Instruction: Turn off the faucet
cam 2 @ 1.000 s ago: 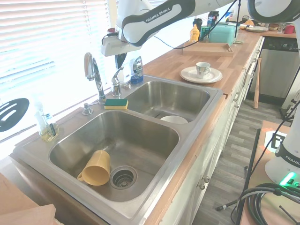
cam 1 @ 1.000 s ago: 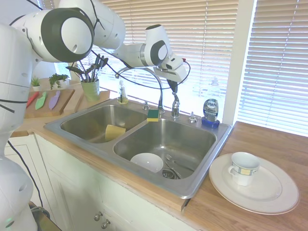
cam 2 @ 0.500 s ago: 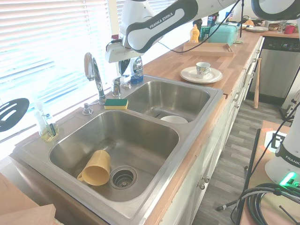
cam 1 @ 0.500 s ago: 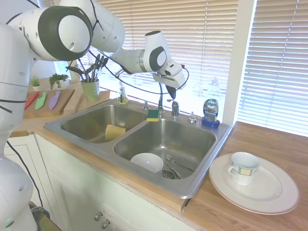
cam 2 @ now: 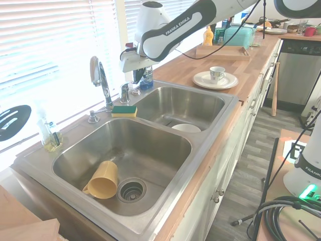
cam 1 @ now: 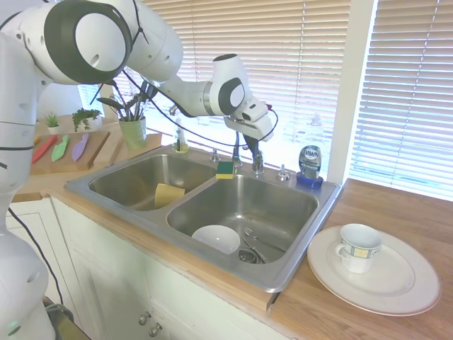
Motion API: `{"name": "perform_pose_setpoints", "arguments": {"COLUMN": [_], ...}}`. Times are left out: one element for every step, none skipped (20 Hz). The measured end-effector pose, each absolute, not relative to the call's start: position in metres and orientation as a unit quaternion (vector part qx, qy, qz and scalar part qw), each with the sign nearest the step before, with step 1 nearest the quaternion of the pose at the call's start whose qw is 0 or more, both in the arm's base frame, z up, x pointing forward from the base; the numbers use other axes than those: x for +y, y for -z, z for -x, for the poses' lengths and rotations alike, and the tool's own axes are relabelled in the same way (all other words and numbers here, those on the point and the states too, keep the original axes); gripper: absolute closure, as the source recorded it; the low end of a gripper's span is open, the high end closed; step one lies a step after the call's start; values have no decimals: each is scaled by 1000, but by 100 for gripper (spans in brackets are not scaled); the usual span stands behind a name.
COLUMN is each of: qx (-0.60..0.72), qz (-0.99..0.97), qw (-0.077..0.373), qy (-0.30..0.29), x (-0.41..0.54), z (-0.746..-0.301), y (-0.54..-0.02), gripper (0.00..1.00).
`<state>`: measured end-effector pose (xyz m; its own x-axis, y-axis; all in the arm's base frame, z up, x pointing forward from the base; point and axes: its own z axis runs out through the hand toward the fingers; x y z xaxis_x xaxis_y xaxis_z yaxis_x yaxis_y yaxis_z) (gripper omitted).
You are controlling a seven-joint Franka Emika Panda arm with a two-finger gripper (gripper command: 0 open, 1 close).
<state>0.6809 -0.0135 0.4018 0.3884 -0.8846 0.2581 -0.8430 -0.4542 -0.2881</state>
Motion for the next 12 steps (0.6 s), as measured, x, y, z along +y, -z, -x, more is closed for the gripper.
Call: {"name": "perform_pose_setpoints", "arguments": {"qx": [521, 521, 521, 521, 518, 513, 506, 497, 489, 483, 479, 476], "qz": [834, 838, 842, 845, 849, 854, 860, 866, 871, 875, 878, 879], "qw": [49, 39, 29, 18, 7, -2, -7, -10, -13, -17, -19, -21], "qy": [177, 157, 140, 123, 105, 88, 72, 55, 39, 27, 19, 13], "x": [-12, -12, -11, -12, -12, -12, -10, -7, -4, -2, -1, 0], "z": [-674, -666, -656, -645, -634, -623, -611, -598, -585, -573, -561, -549], "y": [-402, -399, -396, -391, -387, -382, -377, -375, -376, -377, -380, -383], "gripper": [100, 100, 100, 100, 100, 100, 100, 100, 100, 100, 100, 100]}}
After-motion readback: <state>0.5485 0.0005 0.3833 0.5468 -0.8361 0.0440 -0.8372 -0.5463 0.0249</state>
